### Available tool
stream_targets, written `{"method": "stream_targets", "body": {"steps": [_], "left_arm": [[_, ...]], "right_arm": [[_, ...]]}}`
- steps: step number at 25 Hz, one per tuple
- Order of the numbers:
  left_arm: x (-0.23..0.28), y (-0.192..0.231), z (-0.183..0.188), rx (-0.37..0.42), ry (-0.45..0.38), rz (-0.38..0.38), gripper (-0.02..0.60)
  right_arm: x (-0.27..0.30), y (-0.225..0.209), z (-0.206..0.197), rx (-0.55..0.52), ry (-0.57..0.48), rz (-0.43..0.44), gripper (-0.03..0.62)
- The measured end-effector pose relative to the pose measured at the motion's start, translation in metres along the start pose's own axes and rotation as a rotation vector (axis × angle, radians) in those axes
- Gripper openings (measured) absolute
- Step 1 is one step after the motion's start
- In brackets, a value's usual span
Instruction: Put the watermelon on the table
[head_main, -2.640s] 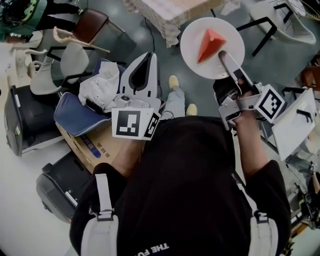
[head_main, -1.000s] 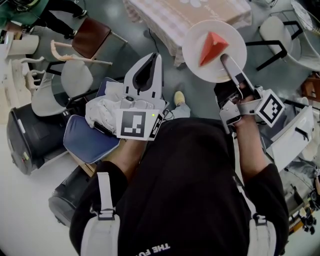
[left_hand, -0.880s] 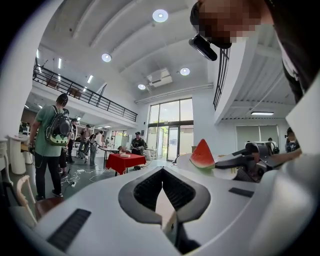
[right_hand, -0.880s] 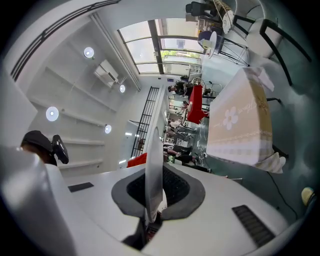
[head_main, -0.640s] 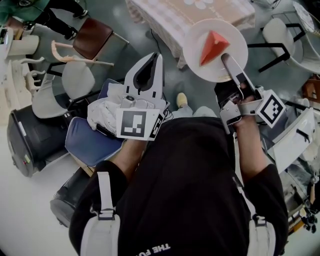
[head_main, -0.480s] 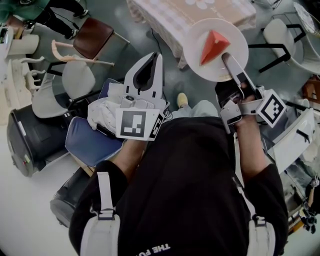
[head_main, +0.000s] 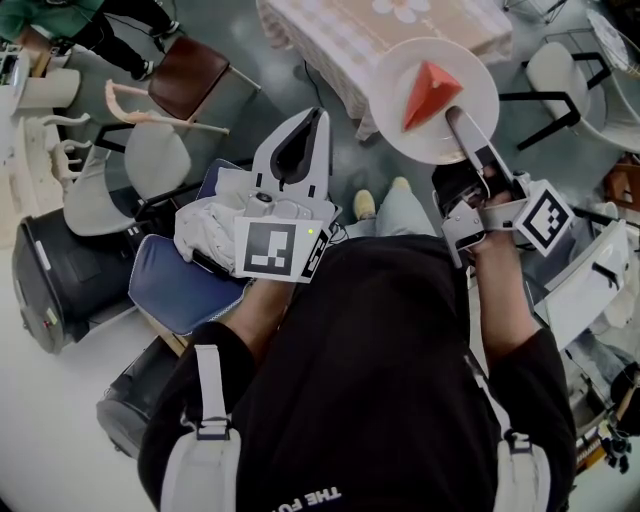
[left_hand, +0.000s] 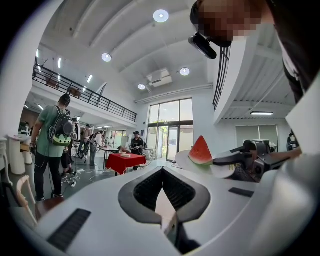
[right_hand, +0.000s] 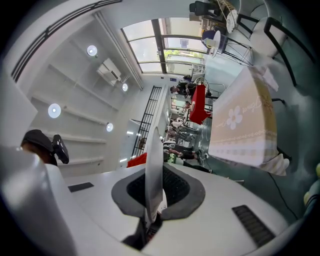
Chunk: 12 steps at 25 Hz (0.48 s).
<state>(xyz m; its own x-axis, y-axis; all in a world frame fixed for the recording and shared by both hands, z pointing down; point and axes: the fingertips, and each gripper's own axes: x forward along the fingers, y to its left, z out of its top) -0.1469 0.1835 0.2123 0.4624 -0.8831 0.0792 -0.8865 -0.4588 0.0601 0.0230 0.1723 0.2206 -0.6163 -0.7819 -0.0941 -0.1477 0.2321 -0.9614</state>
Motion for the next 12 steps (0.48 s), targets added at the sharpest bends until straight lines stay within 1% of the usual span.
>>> {"method": "stream_targets", "body": {"steps": [6,12], "left_arm": [[0.002,-0.001,-0.003,-0.002,0.005,-0.009,0.011],[0.008,-0.003,-0.004,-0.003,0.013,0.008,0.011]], "right_arm": [[0.000,-0.001,0.002,-0.003,-0.006,0.000,0.018],[0.001,-0.007,0.012,0.006,0.001,-0.002,0.018]]}}
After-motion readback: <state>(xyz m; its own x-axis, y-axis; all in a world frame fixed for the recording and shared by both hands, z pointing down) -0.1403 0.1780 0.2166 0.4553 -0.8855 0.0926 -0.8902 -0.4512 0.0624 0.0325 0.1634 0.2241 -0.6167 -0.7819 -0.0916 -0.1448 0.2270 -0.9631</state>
